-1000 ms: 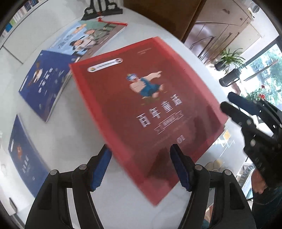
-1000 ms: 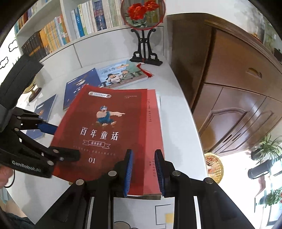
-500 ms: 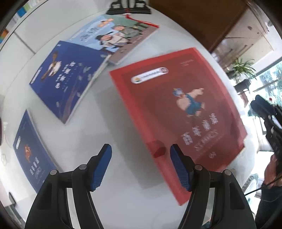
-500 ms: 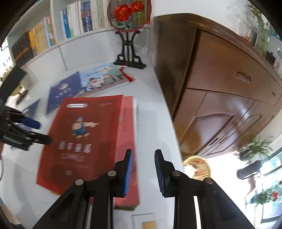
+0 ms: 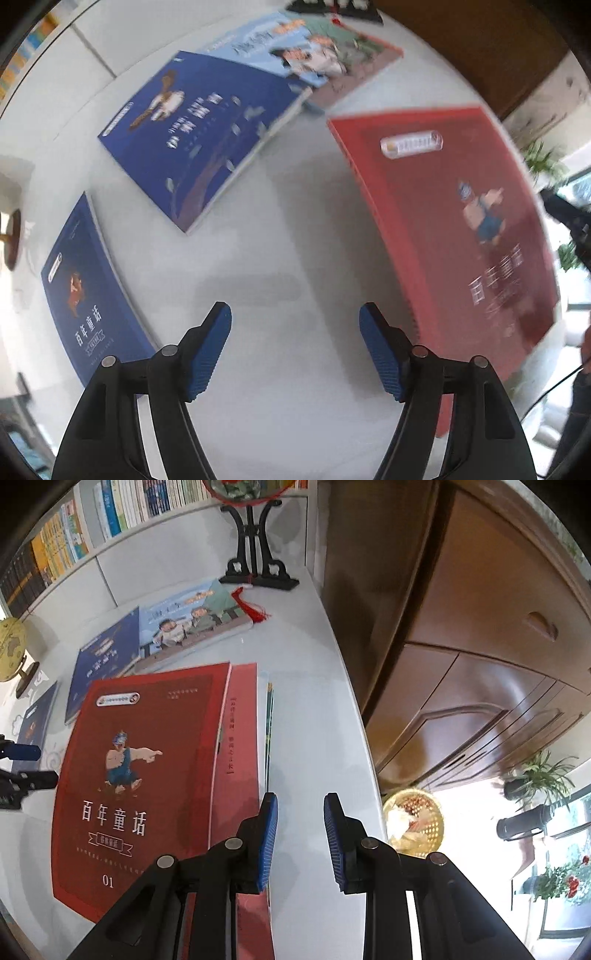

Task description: Organize books

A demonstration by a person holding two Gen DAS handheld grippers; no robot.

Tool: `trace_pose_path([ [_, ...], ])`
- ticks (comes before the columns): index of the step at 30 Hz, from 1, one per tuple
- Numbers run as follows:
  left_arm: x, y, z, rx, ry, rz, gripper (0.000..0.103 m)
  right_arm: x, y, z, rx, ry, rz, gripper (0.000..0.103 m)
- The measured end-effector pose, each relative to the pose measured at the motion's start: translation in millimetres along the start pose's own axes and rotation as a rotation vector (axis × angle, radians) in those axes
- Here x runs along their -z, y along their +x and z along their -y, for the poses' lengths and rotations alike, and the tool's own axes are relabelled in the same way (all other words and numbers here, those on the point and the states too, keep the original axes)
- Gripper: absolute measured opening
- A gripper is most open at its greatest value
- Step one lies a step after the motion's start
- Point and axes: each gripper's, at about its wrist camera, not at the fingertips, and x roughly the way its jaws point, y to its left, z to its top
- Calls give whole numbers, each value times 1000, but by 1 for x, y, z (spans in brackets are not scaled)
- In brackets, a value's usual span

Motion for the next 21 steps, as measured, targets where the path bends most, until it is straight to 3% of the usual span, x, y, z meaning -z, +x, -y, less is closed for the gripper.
trace_pose_path([
  [4, -1, 6, 27, -38, 72, 14, 68, -4, 8, 3, -16, 4, -23, 25],
  [9, -5, 4, 51, -25, 137, 26, 68, -8, 13, 4, -64, -5, -56, 25],
  [13, -5, 2, 55, -49, 139, 35, 68, -7, 9, 4, -57, -4, -60, 25],
  [21, -10, 6, 53, -26, 86, 38, 68, 6, 4, -17, 89, -76, -72, 25],
])
